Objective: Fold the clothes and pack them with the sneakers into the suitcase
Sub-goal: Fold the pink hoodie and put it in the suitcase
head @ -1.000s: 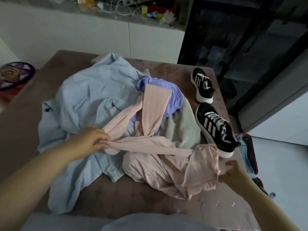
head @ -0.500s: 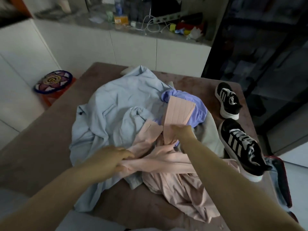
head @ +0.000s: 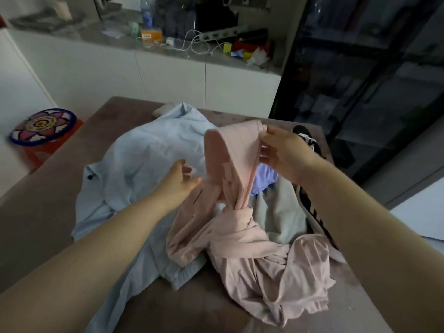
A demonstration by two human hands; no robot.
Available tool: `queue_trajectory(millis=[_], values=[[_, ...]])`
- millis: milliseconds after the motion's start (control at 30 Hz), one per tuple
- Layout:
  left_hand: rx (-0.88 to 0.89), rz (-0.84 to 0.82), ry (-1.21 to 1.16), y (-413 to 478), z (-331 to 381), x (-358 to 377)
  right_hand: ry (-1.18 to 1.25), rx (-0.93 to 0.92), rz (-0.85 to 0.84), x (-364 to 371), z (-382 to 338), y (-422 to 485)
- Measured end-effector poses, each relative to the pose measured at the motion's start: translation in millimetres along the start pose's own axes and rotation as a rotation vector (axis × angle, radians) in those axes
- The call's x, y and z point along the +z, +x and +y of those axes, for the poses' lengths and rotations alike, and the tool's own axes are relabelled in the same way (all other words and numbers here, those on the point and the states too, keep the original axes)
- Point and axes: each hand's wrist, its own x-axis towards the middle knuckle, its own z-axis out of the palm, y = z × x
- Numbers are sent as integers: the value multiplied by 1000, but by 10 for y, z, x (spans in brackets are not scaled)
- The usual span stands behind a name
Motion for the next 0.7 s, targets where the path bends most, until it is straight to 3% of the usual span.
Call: queue_trajectory(millis=[67,167,300,400,533,700], values=[[-70,-1,-87,154,87,149,63,-65,-15,-43,-315,-140],[-2,-148,-154,323,203,340,197,-199,3,-126,-751,-313],[73,-337,-576,206,654,451,180,-330,105,-280,-1173,-438],[183,-399,-523,96,934,299,122,-365,98,-482,-1307,-443],[294,-24,-207,104,1063,-216,-17,-291,183,-846,-1299,-357],[383,238,-44,167,1296,-1087,-264,-118,15,-1059,-1180,-279]])
